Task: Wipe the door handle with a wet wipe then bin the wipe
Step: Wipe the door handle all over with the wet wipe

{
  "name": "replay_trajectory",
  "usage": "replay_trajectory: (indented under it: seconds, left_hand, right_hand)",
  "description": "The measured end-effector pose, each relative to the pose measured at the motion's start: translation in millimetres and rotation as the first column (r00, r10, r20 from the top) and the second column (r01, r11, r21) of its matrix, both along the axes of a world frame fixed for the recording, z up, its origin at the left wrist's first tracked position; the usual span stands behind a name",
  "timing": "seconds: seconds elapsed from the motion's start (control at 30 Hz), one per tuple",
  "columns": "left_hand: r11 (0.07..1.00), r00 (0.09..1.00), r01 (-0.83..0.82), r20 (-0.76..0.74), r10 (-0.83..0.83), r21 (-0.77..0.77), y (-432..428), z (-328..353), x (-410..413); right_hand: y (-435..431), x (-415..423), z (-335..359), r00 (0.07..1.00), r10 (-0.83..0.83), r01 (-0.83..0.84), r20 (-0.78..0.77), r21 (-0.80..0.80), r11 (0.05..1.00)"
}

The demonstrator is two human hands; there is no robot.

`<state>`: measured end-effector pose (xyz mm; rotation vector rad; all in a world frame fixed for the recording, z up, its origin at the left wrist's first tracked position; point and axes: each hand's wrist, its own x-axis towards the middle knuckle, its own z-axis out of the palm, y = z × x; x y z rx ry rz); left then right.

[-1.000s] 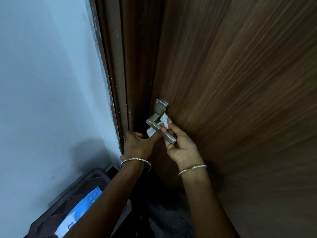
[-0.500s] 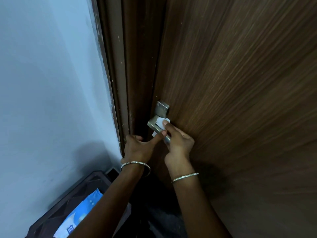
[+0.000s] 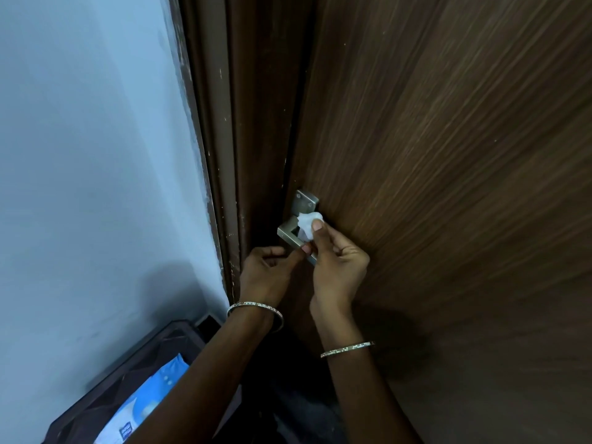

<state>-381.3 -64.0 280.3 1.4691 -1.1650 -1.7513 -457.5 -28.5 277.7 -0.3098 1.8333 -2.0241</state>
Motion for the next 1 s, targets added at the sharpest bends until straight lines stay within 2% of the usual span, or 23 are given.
replay_trajectory:
  seconds: [0.13,0.2,0.3,0.37,0.43,0.53,0.6,0.7,0.73,0.87,1.0]
  left_hand:
    - [0.999,0.990,0.021,-0.138,-0.017,0.030,4.5,1.0,-4.2]
    - [0.999,0.983,-0.007,-0.183,0.017,0.052,5.5,-0.5,-5.1]
    - [0.996,0.963,0.010,-0.271,0.014,0.088,6.1,-1.6,-4.8]
    - [0.992,0.950,0.068,-0.312,-0.030,0.110,6.1,-1.1,-4.2]
    - [0.983,0.936,0.118,-0.345,-0.062,0.143,4.7,-1.5,-4.4]
    - [0.968,0.922,0.167,-0.379,-0.085,0.188,2.6,-3.7,-4.7]
    - [0.964,0.907,0.180,-0.412,-0.086,0.196,3.1,-5.5,-4.3]
    - [0.952,0.877,0.215,-0.472,-0.090,0.217,4.7,-8.2,-0.8]
    - [0.946,0.869,0.223,-0.487,-0.085,0.233,4.4,-9.6,-0.6]
    - [0.932,0.862,0.226,-0.504,-0.057,0.282,1.1,-13.3,3.1]
    - [0.932,0.860,0.231,-0.507,-0.062,0.278,0.8,-13.4,5.6]
  right_hand:
    - [-2.5,-7.6,-0.7,0.996,0.032,-0.035,0.087,0.042,0.998]
    - [-4.2,-10.1,1.5,0.998,0.030,-0.036,0.062,0.110,0.993]
    - [0.0,-10.8,11.2,0.993,0.057,-0.031,-0.107,0.235,0.971]
    - [6.3,-9.5,21.5,0.942,0.130,-0.031,-0.310,0.305,0.952]
    - [10.8,-8.0,35.6,0.816,0.153,0.015,-0.558,0.285,0.958]
    - [5.5,-9.8,57.0,0.479,0.063,0.072,-0.875,0.111,0.991]
    - [-7.0,-13.9,64.1,0.261,0.130,0.051,-0.957,0.148,0.988]
    - [-22.9,-18.1,58.3,-0.033,0.369,0.119,-0.929,0.363,0.924]
    - [-24.7,-20.7,54.9,-0.087,0.415,0.141,-0.906,0.401,0.905]
    - [-28.2,-24.0,53.3,-0.176,0.548,0.143,-0.818,0.530,0.836]
    - [-29.3,-25.9,53.1,-0.286,0.738,0.160,-0.611,0.729,0.666]
